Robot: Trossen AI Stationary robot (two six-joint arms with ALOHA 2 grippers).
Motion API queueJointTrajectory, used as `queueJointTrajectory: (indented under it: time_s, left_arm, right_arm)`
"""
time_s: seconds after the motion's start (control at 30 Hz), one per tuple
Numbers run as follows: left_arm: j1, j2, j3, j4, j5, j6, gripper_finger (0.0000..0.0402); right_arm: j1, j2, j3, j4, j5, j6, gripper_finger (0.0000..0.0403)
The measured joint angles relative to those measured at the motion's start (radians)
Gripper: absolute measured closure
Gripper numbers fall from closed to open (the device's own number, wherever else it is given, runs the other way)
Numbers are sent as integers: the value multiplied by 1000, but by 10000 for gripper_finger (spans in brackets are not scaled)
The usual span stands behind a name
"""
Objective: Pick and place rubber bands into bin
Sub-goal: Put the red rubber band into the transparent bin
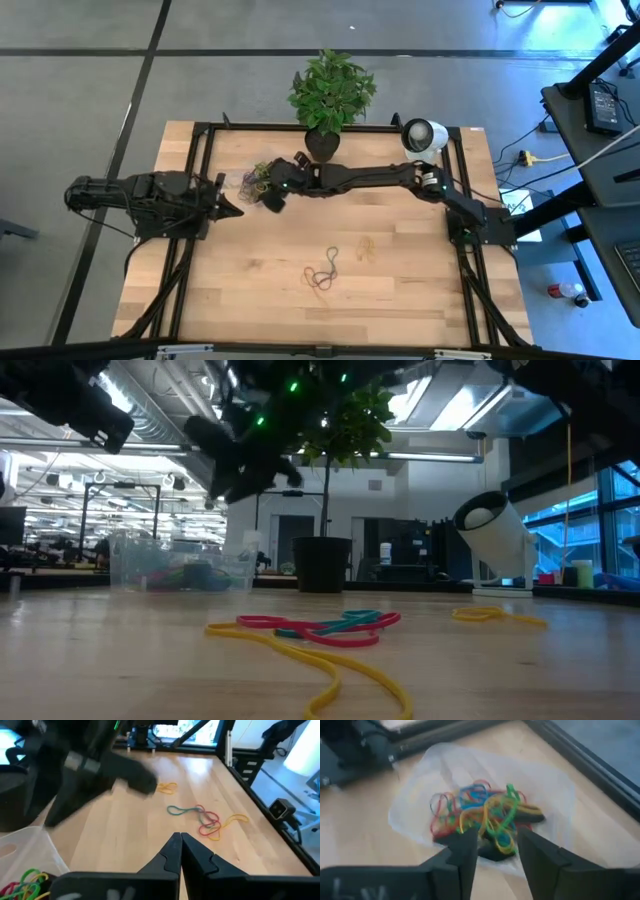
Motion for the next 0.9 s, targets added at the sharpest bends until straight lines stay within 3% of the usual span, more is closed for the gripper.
queueJointTrajectory:
  time_s: [0.1,0.23,0.37,0.73,0.9]
  left_arm:
    - [-3,19,0,-1,-13,0,400]
    - [-20,71,0,2,-38,0,400]
    - [-56,156,2,22,-55,-8,400]
    - [-208,484,5,405,-190,-9,400]
    - [-298,674,90,420,-300,-41,400]
  right_arm:
    - [21,-49,0,-67,-6,11,290]
    - [56,-112,-23,-80,-89,-13,348]
    - [100,-182,-132,-79,-99,-30,395]
    - [227,-570,-801,254,-97,117,384]
    - [277,-779,-1063,319,-94,200,399]
